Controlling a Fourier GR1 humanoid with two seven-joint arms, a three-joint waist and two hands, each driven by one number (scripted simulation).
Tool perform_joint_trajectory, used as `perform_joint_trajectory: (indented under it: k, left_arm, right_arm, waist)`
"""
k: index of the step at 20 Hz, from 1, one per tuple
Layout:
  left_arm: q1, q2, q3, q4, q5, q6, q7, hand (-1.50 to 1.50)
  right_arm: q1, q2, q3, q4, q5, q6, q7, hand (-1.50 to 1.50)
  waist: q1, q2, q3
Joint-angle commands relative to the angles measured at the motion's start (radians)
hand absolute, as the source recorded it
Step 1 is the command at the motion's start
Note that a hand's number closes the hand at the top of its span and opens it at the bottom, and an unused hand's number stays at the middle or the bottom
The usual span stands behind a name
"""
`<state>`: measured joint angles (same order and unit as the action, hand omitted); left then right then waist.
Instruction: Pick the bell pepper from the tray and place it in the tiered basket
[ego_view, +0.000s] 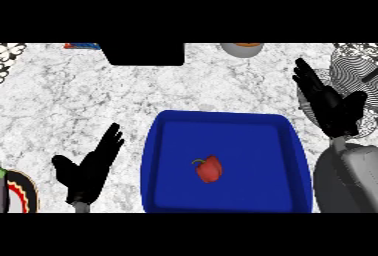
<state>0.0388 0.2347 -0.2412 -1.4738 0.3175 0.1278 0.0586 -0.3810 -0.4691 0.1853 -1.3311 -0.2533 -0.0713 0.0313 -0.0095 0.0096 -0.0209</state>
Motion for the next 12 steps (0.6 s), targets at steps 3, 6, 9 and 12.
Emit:
perform_joint_trajectory:
  k: [3, 6, 9, 12]
  left_arm:
    - [-0.089, 0.105, 0.061, 0.005, -0.141, 0.084, -0.024, 0.00]
    - [-0.150, 0.237, 0.140, 0.016, -0.250, 0.144, -0.066, 0.00]
    - [-0.099, 0.234, 0.138, 0.025, -0.225, 0.125, -0.063, 0.00]
    - [-0.131, 0.233, 0.122, -0.003, -0.260, 0.152, -0.002, 0.00]
  right_arm:
    - [0.034, 0.150, 0.062, -0.083, 0.007, -0.036, -0.090, 1.50]
    - [0.064, 0.252, 0.127, -0.183, -0.017, -0.022, -0.176, 1.50]
    - [0.189, 0.130, 0.016, -0.041, 0.207, -0.367, -0.075, -1.50]
    - [0.376, 0.263, 0.070, -0.192, 0.237, -0.497, -0.178, -1.50]
  waist:
    - [0.006, -0.013, 0.022]
    - [-0.001, -0.022, 0.026]
    - [-0.051, -0.022, 0.017]
    - [-0.034, -0.020, 0.021]
